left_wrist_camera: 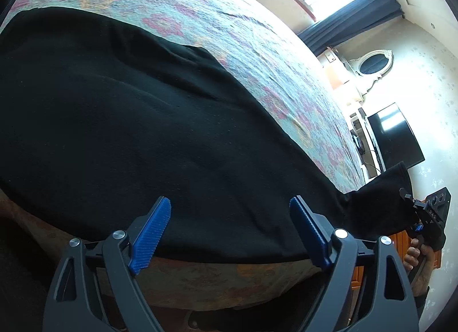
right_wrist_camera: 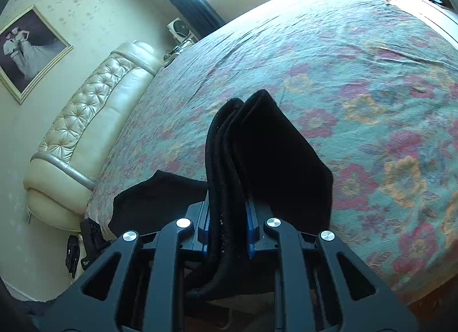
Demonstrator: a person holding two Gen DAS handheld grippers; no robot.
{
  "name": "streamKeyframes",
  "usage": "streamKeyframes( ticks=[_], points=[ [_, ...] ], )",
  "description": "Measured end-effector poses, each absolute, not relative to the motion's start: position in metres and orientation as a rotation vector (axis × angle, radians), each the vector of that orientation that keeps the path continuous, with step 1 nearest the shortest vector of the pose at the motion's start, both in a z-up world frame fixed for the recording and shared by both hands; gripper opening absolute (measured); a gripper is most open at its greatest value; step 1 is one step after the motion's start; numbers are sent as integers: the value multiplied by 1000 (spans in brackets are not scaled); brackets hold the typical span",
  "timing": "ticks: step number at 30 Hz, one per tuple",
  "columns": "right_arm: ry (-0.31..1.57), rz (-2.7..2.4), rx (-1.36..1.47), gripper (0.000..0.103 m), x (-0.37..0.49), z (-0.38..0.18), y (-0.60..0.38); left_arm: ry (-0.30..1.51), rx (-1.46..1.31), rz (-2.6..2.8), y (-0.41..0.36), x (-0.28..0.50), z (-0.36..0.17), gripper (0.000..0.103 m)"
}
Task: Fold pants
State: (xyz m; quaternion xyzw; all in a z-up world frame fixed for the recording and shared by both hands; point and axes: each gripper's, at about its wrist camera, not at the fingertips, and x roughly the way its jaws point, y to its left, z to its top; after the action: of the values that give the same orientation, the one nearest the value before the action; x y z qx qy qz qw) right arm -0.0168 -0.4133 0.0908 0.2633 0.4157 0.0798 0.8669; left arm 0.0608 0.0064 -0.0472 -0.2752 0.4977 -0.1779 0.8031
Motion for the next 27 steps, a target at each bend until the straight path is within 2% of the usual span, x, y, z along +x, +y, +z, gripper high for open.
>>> streamKeyframes(
  ticks=[6, 13, 27],
  points=[
    [980, 206, 469, 18, 24, 50, -330, 1076, -626, -354, 33, 63, -51, 86],
    [1093, 231, 435, 18, 44, -5, -268, 1101, -544, -357, 27, 64, -47, 86],
    [1109, 206, 472, 19, 47, -32, -249, 1086, -403, -367, 2, 62, -49, 88]
  ],
)
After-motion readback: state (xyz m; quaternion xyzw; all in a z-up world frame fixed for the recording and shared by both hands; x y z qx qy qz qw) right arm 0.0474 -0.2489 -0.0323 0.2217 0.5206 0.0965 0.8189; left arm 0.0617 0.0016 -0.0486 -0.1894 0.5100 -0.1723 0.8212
